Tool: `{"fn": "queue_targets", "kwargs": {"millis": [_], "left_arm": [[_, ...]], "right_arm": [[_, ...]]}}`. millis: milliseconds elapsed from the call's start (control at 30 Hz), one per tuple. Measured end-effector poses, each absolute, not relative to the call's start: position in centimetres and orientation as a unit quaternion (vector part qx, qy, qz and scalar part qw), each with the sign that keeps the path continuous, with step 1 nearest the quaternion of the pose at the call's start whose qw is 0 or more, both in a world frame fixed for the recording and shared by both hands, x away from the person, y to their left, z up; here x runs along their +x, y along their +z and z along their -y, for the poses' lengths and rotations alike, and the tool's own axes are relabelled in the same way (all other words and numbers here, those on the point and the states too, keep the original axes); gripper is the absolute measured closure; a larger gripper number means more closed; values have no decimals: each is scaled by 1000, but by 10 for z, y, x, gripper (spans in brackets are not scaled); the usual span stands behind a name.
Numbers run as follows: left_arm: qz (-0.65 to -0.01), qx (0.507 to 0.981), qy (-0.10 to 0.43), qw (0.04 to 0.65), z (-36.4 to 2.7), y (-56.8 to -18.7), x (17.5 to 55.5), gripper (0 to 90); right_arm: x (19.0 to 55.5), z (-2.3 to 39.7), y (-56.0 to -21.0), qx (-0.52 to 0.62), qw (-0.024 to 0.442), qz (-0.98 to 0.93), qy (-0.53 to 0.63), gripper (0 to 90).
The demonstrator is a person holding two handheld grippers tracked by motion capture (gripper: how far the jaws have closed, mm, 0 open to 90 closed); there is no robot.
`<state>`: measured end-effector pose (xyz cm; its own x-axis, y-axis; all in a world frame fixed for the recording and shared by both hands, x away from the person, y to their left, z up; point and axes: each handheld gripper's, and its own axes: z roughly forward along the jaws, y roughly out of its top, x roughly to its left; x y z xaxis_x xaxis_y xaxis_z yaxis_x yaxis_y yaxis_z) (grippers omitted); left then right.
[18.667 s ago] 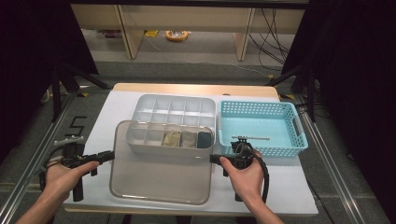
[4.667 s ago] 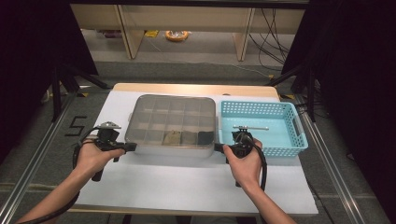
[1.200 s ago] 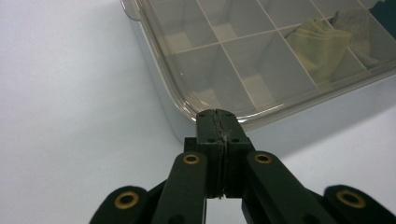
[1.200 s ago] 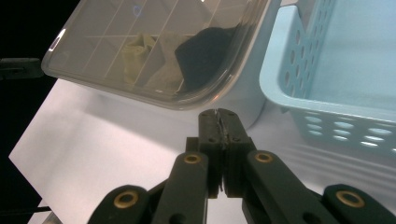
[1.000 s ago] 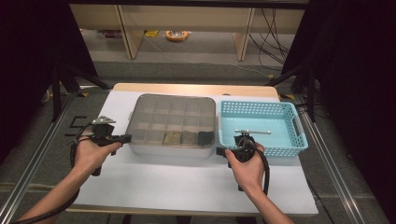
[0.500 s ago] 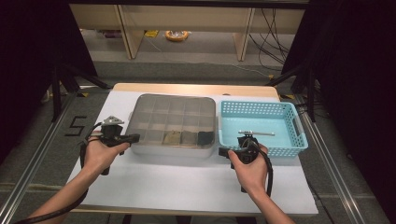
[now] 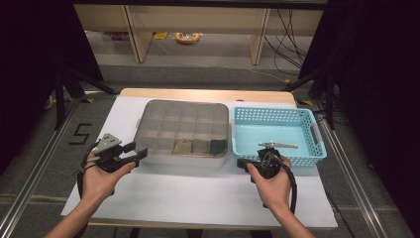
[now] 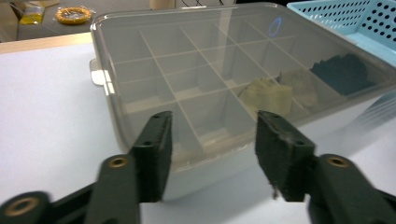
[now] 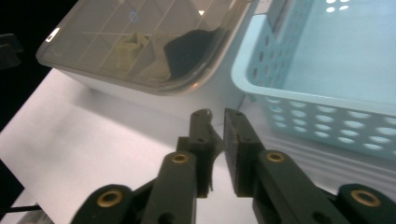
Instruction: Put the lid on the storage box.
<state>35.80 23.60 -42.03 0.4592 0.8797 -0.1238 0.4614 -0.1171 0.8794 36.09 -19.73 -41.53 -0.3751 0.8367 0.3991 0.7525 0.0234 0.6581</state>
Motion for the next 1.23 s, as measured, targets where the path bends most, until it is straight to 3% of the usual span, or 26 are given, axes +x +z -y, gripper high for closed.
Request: {"fn": "queue_targets", "kwargs": {"millis": [200,467,867,1233], "left_arm": [[-468,711,244,465,-242,-430,343,302],[-470,719,240,452,-247,-446,330,232],[-485,721,234,437,-254,-463,318,255],[-502,706,226,445,-260,-465,321,268]], "right_arm": [[352,213,-415,549,70,-723,415,721],[331,235,-420,546,87,-728,407,617],[312,256,-433,545,122,-714,423,547],[314,253,-442,551,107,-706,432,517]]}}
